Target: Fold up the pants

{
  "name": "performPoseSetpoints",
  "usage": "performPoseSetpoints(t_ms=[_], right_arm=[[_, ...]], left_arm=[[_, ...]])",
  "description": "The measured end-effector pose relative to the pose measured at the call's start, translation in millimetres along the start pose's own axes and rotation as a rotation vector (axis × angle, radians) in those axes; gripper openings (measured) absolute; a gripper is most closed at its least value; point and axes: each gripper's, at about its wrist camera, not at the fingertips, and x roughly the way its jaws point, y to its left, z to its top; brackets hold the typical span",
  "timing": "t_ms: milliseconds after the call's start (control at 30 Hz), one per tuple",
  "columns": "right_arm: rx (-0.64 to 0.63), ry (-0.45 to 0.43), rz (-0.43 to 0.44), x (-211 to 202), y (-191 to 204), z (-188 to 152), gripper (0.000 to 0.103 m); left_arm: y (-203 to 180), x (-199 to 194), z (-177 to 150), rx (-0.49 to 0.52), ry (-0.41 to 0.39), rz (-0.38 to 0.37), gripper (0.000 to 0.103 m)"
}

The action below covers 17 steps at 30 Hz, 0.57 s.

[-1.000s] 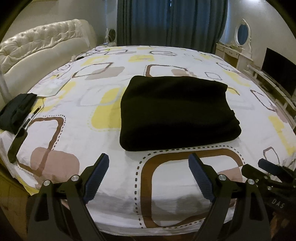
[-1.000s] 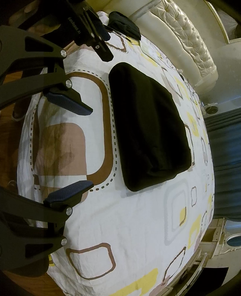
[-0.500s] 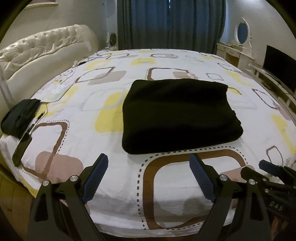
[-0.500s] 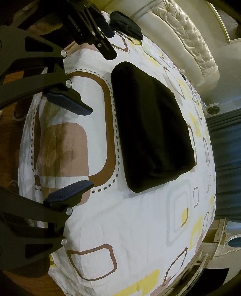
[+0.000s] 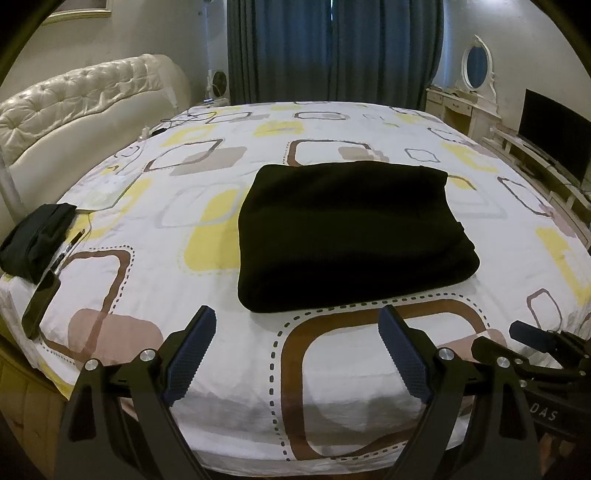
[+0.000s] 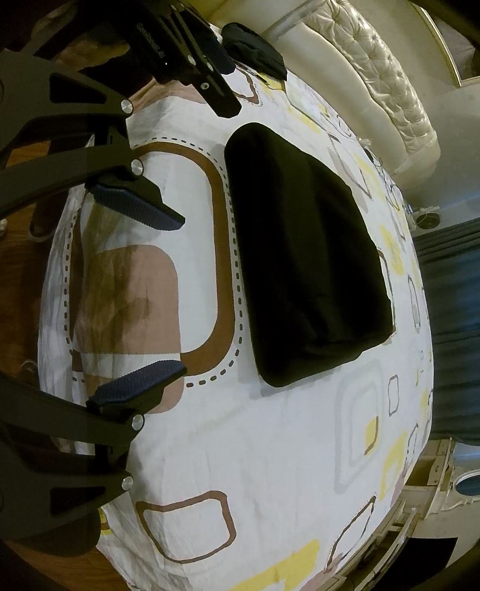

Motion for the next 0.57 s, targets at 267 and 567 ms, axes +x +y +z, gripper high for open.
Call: performPoseSetpoints(t_ms=[267, 567], right_arm=[[0.001, 0.007, -0.001, 1.6, -2.6, -0.5, 0.073], [0.054, -0.005, -0.015, 1.3, -27.9, 6.8, 0.078]], left_arm=[[-9.9, 3.3, 0.5, 0.071, -0.022, -0.002, 0.089], [14.6, 13.0, 11.7, 0.04, 0.003, 0.0, 0.089]])
